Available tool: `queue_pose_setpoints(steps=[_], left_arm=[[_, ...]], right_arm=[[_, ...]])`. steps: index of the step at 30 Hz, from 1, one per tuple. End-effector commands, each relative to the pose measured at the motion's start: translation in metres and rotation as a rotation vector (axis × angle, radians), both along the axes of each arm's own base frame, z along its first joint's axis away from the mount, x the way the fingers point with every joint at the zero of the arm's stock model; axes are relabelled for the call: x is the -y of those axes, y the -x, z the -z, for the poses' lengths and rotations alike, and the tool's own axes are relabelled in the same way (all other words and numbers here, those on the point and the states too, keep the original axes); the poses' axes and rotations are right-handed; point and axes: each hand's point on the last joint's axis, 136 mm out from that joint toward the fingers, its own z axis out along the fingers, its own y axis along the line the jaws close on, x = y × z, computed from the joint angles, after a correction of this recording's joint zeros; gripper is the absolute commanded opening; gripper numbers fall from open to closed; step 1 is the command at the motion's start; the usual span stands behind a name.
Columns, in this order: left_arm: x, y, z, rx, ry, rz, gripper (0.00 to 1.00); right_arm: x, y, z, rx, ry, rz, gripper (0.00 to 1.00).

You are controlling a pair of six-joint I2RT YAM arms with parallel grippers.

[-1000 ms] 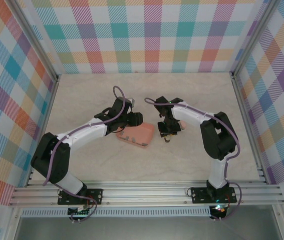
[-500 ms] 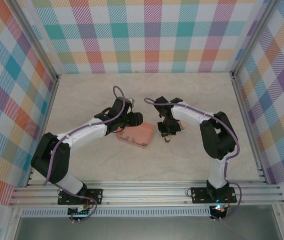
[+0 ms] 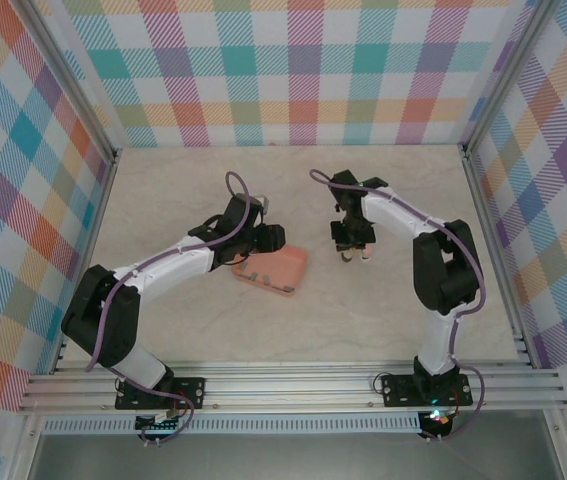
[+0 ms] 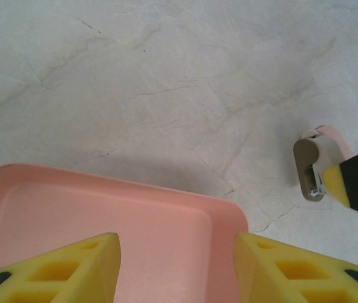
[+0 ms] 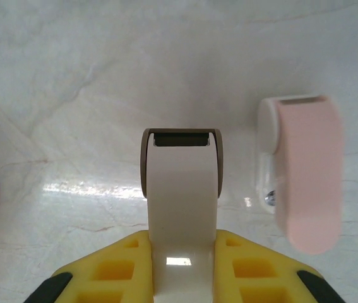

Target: Load the staples into the stapler

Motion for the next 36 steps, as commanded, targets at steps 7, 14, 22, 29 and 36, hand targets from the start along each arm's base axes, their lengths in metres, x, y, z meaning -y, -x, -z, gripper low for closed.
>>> queue_pose_setpoints(steps=[7,14,22,29,36], left_arm=[[-0.002,-0.010,-0.010,0.022,-0.005,-0.010,0.50],[-0.001,-0.010,-0.009,0.018,-0.006,-0.009,0.50],[0.001,-0.011,-0.009,0.015,0.003,-0.008,0.50],[0.001,-0.010,-0.008,0.012,0.002,-0.006,0.50],[0.000,-0.010,-0.009,0.010,0.002,-0.012,0.51]], right_arm=[[0.001,-0.006,0.008,-0.034,-0.013,-0.008,0.20],[0.002,0.004,0.014,-0.077,-0.011,-0.003,0.21],[0.007,0.014,0.012,-0.108,0.004,0.009,0.21],[0.005,0.016,0.021,-0.124,-0.009,0.017,0.22],[0.005,0.017,0.022,-0.122,-0.011,0.019,0.31]])
